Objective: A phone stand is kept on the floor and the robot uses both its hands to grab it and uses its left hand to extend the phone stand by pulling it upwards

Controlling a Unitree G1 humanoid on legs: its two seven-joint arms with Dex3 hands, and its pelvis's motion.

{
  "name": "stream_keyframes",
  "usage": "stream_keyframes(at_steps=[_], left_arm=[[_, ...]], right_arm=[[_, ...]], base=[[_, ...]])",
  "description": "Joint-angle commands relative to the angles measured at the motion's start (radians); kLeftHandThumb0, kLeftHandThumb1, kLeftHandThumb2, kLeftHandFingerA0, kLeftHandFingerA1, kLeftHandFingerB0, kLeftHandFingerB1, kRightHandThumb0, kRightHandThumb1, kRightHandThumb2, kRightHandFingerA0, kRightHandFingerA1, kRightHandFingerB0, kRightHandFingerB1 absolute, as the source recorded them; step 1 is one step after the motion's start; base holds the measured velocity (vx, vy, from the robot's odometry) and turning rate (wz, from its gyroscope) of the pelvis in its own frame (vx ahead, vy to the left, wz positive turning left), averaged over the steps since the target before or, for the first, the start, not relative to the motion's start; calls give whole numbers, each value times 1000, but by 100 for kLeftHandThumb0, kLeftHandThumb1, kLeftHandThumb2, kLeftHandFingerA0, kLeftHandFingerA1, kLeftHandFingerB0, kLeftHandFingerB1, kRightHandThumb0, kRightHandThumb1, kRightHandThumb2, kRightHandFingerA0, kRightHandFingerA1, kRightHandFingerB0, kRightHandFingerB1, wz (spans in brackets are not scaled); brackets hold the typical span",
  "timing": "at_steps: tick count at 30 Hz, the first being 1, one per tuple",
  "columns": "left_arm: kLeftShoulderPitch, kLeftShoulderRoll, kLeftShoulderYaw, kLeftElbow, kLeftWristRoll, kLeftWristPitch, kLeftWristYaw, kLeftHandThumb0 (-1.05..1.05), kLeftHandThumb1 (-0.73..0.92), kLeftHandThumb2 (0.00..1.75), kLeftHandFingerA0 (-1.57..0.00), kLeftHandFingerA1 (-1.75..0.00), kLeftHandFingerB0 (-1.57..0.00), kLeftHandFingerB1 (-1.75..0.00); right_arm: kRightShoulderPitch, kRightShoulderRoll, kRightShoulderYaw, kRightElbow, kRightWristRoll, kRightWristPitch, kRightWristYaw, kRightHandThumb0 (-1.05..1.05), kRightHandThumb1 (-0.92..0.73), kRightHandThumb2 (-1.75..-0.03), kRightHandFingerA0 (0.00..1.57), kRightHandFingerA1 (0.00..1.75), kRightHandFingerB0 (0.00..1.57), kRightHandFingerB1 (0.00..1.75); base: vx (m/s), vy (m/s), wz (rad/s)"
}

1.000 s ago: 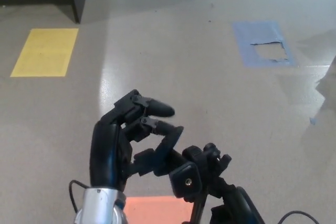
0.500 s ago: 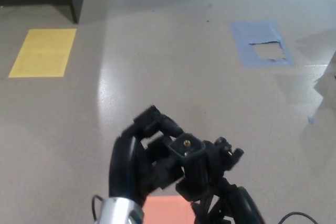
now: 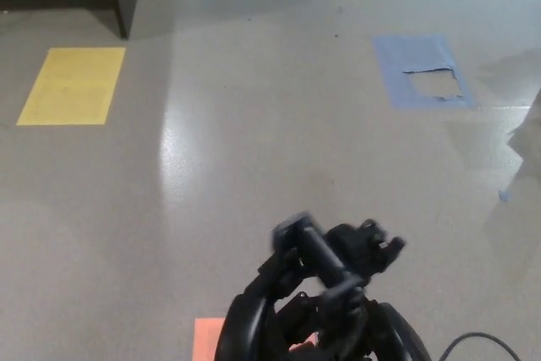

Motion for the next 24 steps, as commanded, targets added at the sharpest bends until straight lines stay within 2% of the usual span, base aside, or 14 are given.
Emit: stream_keyframes(at_steps=[1,2,4,6,7,8,9,10,14,16,17,21,22,24], left_arm=[[27,6,-58,-95,-45,122,-62,-41,52,56,0,-25,-10,-27],[27,5,-55,-95,-53,127,-64,-43,52,56,0,-26,-9,-27],[19,11,-52,-94,-51,144,-69,-41,54,56,0,-25,-6,-26],[15,9,-47,-96,-60,160,-73,-37,51,61,-1,-21,-4,-26],[14,8,-47,-95,-61,164,-74,-43,45,72,-4,-14,-4,-25],[12,7,-45,-95,-61,167,-77,-46,45,73,-3,-14,-3,-24],[11,6,-42,-95,-62,168,-79,-46,45,73,-3,-14,-3,-24],[12,-10,-32,-84,-81,165,-80,-47,44,78,0,-15,0,-26],[13,-34,-16,-80,-103,184,-72,-48,45,71,-3,-14,-3,-27],[13,-38,-11,-79,-103,184,-69,-47,45,72,-3,-15,-3,-28],[13,-44,-6,-78,-99,185,-62,-48,46,73,-3,-19,-3,-28],[14,-78,12,-63,-100,171,-38,-46,52,60,-6,-22,-6,-26],[15,-96,23,-62,-121,172,-36,-47,53,56,-1,-29,-6,-29],[16,-117,33,-63,-143,177,-33,-46,47,68,-5,-21,-6,-29]], right_arm=[[47,-15,-46,26,39,-289,-141,-73,-58,-119,46,90,1,70],[48,-12,-51,33,44,-296,-140,-93,-84,-65,67,125,52,127],[50,-20,-32,19,6,-269,-167,-74,-59,-120,51,96,0,71],[40,-37,-6,25,-51,-245,-216,-70,-58,-119,39,89,0,69],[42,-38,-8,20,-45,-246,-206,-96,-87,-61,53,135,27,127],[40,-35,-11,22,-36,-247,-201,-94,-86,-59,46,137,15,122],[35,-32,-14,28,-29,-249,-200,-94,-86,-59,46,137,15,122],[30,-38,-8,33,-41,-252,-212,-77,-59,-121,33,92,0,74],[31,-21,-32,43,-3,-266,-201,-76,-59,-121,28,90,0,74],[18,-29,-27,74,-17,-305,-223,-78,-60,-119,68,108,1,73],[3,-36,-18,95,-39,-304,-239,-95,-85,-61,60,133,19,117],[-13,-16,-57,155,38,-356,-188,-65,-50,-112,84,103,15,71],[-21,-19,-55,184,27,-414,-213,-94,-63,-108,80,99,53,92],[-34,-37,-28,210,-38,-448,-287,-62,-57,-116,84,100,17,68]], base=[[0,0,0],[0,0,0],[0,0,0],[0,0,0],[0,0,0],[0,0,0],[0,0,0],[0,0,0],[0,0,0],[0,0,0],[0,0,0],[0,0,0],[0,0,0],[0,0,0]])
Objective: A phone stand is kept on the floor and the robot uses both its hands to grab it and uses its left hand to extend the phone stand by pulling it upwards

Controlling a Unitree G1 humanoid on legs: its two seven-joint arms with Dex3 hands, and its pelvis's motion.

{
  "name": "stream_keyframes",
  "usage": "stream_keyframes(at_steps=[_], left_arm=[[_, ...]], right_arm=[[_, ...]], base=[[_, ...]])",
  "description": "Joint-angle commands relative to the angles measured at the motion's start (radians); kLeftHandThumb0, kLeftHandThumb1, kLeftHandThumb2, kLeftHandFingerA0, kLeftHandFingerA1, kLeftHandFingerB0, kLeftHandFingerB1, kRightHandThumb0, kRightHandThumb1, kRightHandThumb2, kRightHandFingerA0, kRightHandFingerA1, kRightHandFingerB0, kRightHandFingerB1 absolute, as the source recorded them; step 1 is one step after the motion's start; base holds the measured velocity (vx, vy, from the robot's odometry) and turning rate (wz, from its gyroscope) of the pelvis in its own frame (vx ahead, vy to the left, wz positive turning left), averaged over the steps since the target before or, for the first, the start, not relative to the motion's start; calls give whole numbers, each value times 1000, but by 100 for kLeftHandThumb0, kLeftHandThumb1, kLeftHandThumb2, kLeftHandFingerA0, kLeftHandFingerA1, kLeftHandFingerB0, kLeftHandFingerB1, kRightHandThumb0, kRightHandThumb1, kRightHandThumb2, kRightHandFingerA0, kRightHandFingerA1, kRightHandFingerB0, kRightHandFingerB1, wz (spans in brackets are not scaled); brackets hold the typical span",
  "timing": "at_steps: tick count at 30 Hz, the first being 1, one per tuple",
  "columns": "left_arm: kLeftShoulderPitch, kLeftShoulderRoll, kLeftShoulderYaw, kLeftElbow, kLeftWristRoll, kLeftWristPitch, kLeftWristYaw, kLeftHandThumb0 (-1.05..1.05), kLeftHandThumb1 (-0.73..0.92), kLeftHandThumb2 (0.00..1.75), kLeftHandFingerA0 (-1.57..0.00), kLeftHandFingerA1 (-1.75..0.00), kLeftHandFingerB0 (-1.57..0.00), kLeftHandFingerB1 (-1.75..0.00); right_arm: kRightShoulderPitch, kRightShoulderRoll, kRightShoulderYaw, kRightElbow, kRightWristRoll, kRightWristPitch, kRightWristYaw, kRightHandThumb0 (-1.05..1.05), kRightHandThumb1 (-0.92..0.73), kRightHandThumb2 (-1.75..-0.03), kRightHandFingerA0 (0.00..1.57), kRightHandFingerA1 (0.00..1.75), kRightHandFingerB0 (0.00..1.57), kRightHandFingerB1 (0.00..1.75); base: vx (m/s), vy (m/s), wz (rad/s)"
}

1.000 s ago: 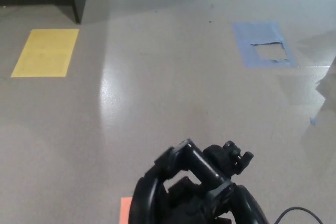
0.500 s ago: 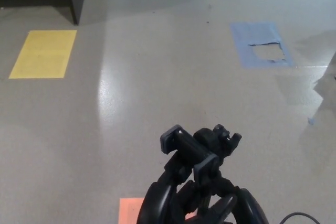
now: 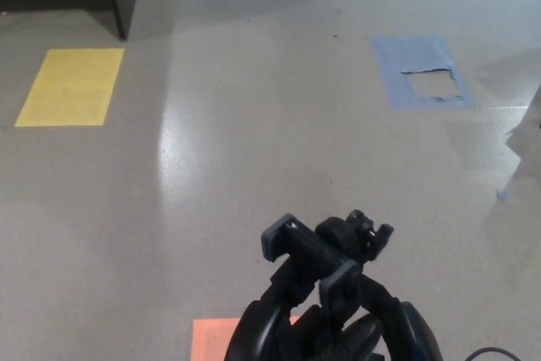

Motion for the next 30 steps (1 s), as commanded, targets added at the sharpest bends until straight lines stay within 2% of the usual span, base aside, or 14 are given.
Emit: stream_keyframes(at_steps=[1,2,3,5,6,7,8,10,11,12,14,16,17,30], left_arm=[[3,-129,16,-5,-70,39,39,-43,46,69,-4,-19,-5,-28],[-14,-161,22,-8,-84,51,58,-35,54,56,-1,-30,-5,-28],[-26,-181,25,-9,-89,57,71,-34,53,56,-2,-30,-6,-28],[-52,-205,26,-11,-89,64,86,-34,49,71,-6,-21,-5,-28],[-59,-208,25,-10,-82,66,91,-37,50,70,-4,-23,-5,-32],[-69,-211,23,-9,-73,68,97,-37,50,70,-4,-23,-5,-32],[-99,-238,21,-7,-66,82,124,-32,54,57,-11,-29,-13,-30],[-129,-260,18,-1,-59,90,150,-35,50,63,-17,-34,-12,-32],[-152,-294,20,15,-61,91,173,-23,54,59,-30,-36,-28,-32],[-158,-303,21,20,-62,91,180,-23,54,59,-30,-36,-28,-32],[-194,-332,5,51,-25,74,215,-18,58,60,-41,-40,-39,-38],[-209,-344,-5,62,-8,73,237,-15,58,60,-50,-43,-46,-41],[-216,-354,-8,74,-10,67,240,-14,64,58,-52,-44,-47,-41],[-265,-442,-72,189,-12,23,307,-33,82,64,-26,-61,-29,-40]], right_arm=[[-48,-62,71,72,-139,-114,-192,-87,-92,-68,69,111,30,95],[-54,-55,65,91,-126,-125,-202,-89,-85,-64,81,116,32,94],[-50,-37,37,106,-67,-162,-165,-92,-58,-107,103,108,56,89],[-45,-21,20,107,-41,-118,-152,-93,-58,-109,103,113,45,92],[-42,-15,12,107,-28,-116,-145,-92,-71,-62,120,113,73,113],[-38,-7,2,106,-12,-112,-135,-92,-71,-62,120,113,73,113],[-23,17,-37,90,63,-85,-61,-90,-45,-93,128,106,113,97],[-17,25,-56,80,87,-70,-26,-76,-40,-100,137,117,101,95],[-22,25,-54,77,71,-40,-36,-95,-65,-60,106,108,86,107],[-24,25,-54,77,67,-31,-39,-95,-65,-60,106,108,86,107],[-19,26,-47,60,46,0,-49,-94,-49,-97,114,111,102,108],[-17,7,-21,53,0,-17,-76,-98,-70,-62,99,119,100,113],[-24,-17,19,52,-69,2,-118,-95,-61,-109,93,117,84,115],[-43,-61,102,49,-164,38,-194,-95,-61,-109,93,117,84,115]], base=[[0,0,0],[0,0,0],[0,0,0],[0,0,0],[0,0,0],[0,0,0],[0,0,0],[0,0,0],[0,0,0],[0,0,0],[0,0,0],[0,0,0],[0,0,0],[0,0,0]])
